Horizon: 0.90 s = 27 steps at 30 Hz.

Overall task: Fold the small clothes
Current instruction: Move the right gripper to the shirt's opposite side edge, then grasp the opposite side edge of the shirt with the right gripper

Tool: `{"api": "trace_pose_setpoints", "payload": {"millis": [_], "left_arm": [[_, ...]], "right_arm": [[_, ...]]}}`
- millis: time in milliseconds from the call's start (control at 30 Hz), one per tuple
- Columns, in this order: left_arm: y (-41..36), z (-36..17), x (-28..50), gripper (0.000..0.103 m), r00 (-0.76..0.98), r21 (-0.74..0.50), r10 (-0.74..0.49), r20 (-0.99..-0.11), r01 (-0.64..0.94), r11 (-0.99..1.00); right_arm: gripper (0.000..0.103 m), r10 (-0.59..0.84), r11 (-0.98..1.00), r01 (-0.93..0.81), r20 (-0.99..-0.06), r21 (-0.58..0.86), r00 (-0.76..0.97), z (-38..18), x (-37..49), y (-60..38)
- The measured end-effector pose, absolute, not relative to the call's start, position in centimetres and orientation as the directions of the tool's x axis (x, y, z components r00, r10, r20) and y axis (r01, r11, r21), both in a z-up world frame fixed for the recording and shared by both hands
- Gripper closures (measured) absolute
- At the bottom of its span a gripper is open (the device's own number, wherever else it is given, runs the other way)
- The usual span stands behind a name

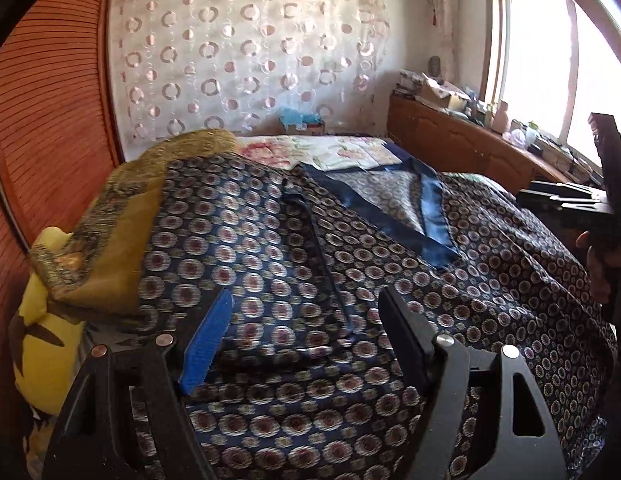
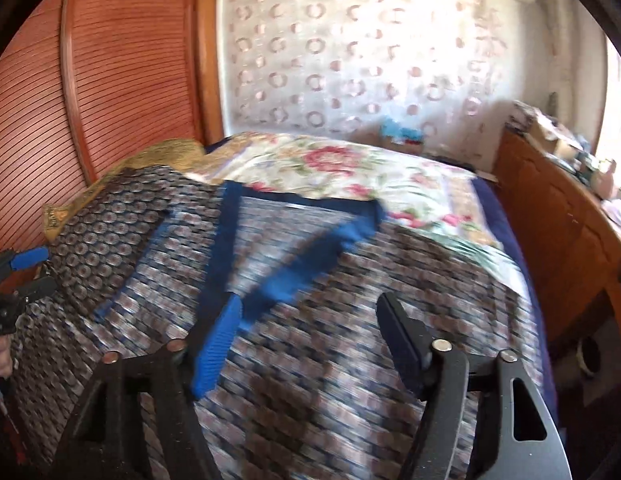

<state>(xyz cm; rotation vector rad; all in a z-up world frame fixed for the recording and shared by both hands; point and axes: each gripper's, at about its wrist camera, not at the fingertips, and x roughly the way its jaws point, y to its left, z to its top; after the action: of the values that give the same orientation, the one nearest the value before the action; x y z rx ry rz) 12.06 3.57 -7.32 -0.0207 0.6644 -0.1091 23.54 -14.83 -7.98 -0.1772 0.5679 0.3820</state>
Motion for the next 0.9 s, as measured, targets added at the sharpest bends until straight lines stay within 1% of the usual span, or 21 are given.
{"api": "trace_pose_setpoints", "payload": {"millis": [100,233,333,433,500,667,867,900], "left_arm": [[2.4,-8.4,13.1,0.027,0.742,-0.066,-0.139,-0.656,0.127,0.990],[1.5,-9.8,14.3,0.027,0.694,-0.080,-0.166,-0.700,0.155,0.985],[1.2,-10.7,15.0,0.027,0.658,-0.077,-0.165,-0.734,0.161,0.984],[0.9,-11.3,15.8,0.026,0.622,-0.086,-0.172,-0.764,0.166,0.982],[0.9,-11.3,15.9,0.026,0.621,-0.084,-0.176,-0.764,0.174,0.981],[-0.4,-11.6,16.1,0.016,0.607,0.000,-0.126,-0.785,0.202,0.979],[-0.4,-11.5,16.1,0.013,0.600,-0.005,-0.134,-0.789,0.212,0.977],[-0.3,-11.5,16.0,0.012,0.600,-0.005,-0.134,-0.789,0.212,0.977]], "right_arm": [[0.028,0.239,0.944,-0.326,-0.568,-0.054,0.787,-8.3,22.6,-18.2],[0.028,0.091,0.975,-0.196,-0.614,-0.106,0.784,-9.3,22.7,-23.1],[0.028,0.087,0.987,-0.152,-0.655,-0.043,0.751,-9.8,23.2,-26.4],[0.028,0.051,0.992,-0.114,-0.677,-0.048,0.734,-10.5,23.0,-28.4],[0.028,0.047,0.995,-0.097,-0.691,-0.033,0.721,-10.5,22.8,-29.8],[0.028,0.088,0.996,-0.075,-0.725,0.050,0.683,-11.2,22.3,-32.1],[0.028,0.149,0.989,-0.088,-0.736,0.121,0.661,-11.5,20.5,-34.4],[0.030,0.161,0.987,-0.092,-0.736,0.134,0.658,-11.8,20.7,-34.6]]}}
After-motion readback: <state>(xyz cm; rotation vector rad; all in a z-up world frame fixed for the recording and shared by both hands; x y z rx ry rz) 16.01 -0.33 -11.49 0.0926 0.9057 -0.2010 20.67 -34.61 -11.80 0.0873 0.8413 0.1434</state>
